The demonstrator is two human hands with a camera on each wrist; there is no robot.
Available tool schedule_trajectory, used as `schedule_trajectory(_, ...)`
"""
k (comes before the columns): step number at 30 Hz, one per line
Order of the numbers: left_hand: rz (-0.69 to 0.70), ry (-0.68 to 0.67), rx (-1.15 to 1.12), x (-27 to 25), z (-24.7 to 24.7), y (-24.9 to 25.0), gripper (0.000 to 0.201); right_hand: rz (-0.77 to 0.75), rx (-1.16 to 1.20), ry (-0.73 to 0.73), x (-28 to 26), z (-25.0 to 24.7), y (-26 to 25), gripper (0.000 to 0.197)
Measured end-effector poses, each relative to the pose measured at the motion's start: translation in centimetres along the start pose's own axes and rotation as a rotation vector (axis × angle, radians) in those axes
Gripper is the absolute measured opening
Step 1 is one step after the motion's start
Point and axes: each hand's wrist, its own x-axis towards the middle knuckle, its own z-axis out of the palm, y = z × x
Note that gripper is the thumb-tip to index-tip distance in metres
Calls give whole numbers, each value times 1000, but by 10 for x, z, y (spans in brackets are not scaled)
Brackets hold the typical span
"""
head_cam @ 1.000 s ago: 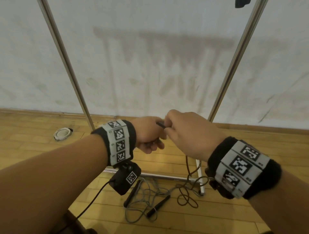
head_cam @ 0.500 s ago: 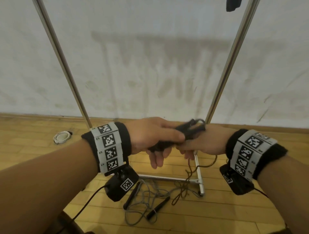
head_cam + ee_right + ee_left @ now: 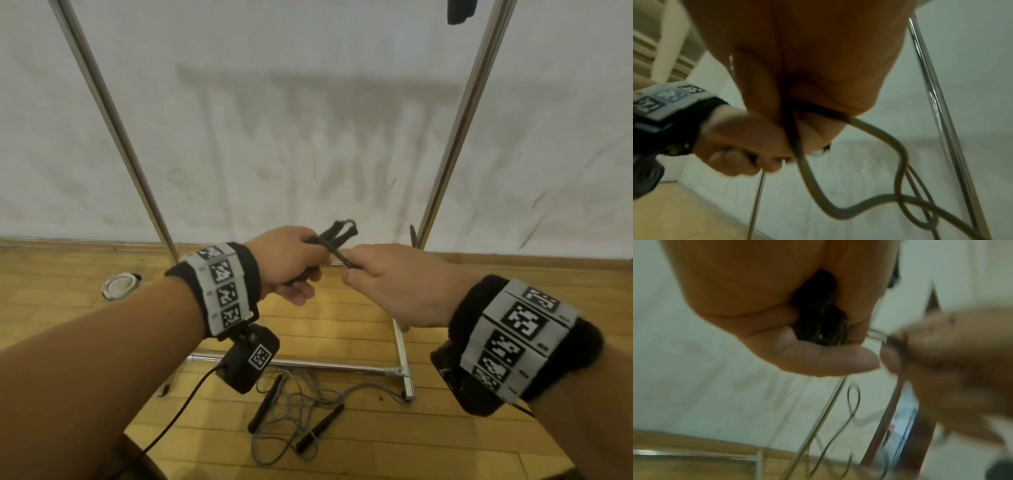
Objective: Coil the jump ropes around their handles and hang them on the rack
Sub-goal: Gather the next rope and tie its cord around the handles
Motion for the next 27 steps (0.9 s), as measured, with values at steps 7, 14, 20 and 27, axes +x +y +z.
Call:
schedule_trajectory(7, 175, -304, -226, -19, 3, 10, 41, 90, 360, -202, 0, 2, 27, 30)
schedule_trajectory(14, 260, -392, 722, -34, 33, 12, 19, 33, -146, -216, 8, -5, 38, 16)
schedule_trajectory(20, 120, -61, 1147, -13, 48, -8, 12, -72, -498, 45, 12, -5, 4, 25)
schedule_trajectory(27, 135, 124, 174, 15, -20, -2, 13, -87, -22, 66, 1, 4, -8, 21)
